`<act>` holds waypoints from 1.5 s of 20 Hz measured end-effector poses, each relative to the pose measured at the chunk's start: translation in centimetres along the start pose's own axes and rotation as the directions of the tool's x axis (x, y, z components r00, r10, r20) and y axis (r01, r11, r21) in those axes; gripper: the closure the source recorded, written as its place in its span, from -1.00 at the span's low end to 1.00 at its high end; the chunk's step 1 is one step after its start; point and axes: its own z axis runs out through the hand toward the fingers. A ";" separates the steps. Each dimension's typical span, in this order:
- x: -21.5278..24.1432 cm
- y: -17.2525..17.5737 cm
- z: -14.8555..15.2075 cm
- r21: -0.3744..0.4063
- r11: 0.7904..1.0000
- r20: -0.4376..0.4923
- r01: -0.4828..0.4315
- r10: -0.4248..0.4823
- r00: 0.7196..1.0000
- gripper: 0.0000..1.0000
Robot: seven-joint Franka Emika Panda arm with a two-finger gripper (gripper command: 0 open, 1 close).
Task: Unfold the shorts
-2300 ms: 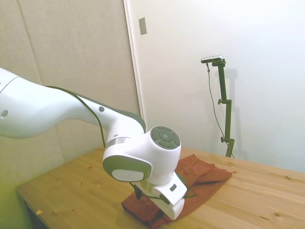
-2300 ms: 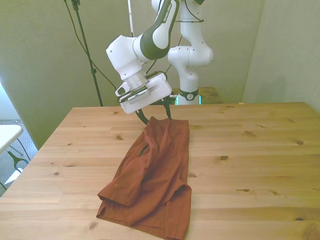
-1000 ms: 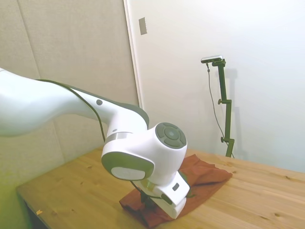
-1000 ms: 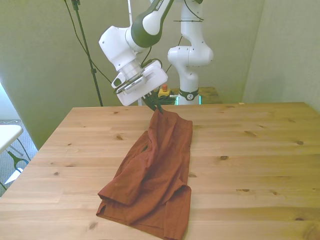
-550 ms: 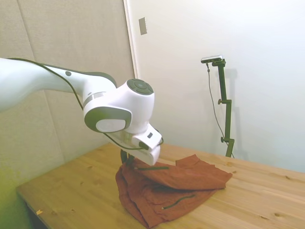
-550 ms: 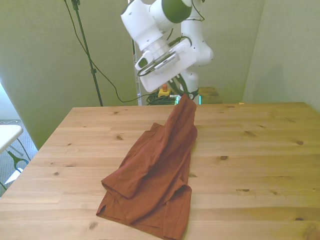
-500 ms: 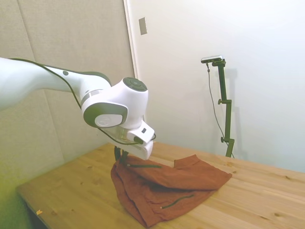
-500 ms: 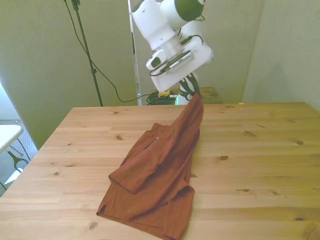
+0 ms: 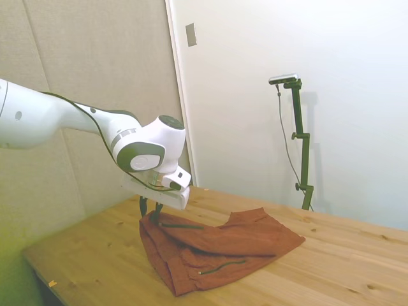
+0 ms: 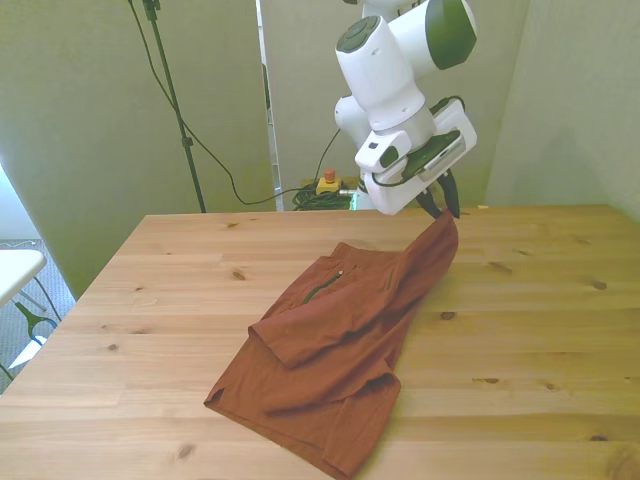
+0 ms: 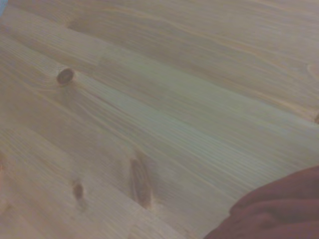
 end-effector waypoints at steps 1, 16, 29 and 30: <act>-0.2 -0.9 -0.1 0.001 1.000 -0.002 0.014 -0.014 1.000 -1.00; 9.6 14.1 -9.1 0.028 0.840 -0.418 -0.541 0.502 0.757 -1.00; 16.2 16.7 -4.7 0.270 0.521 -0.427 -0.810 0.819 0.384 -1.00; 16.4 16.9 -4.7 0.273 0.515 -0.426 -0.813 0.822 0.378 -1.00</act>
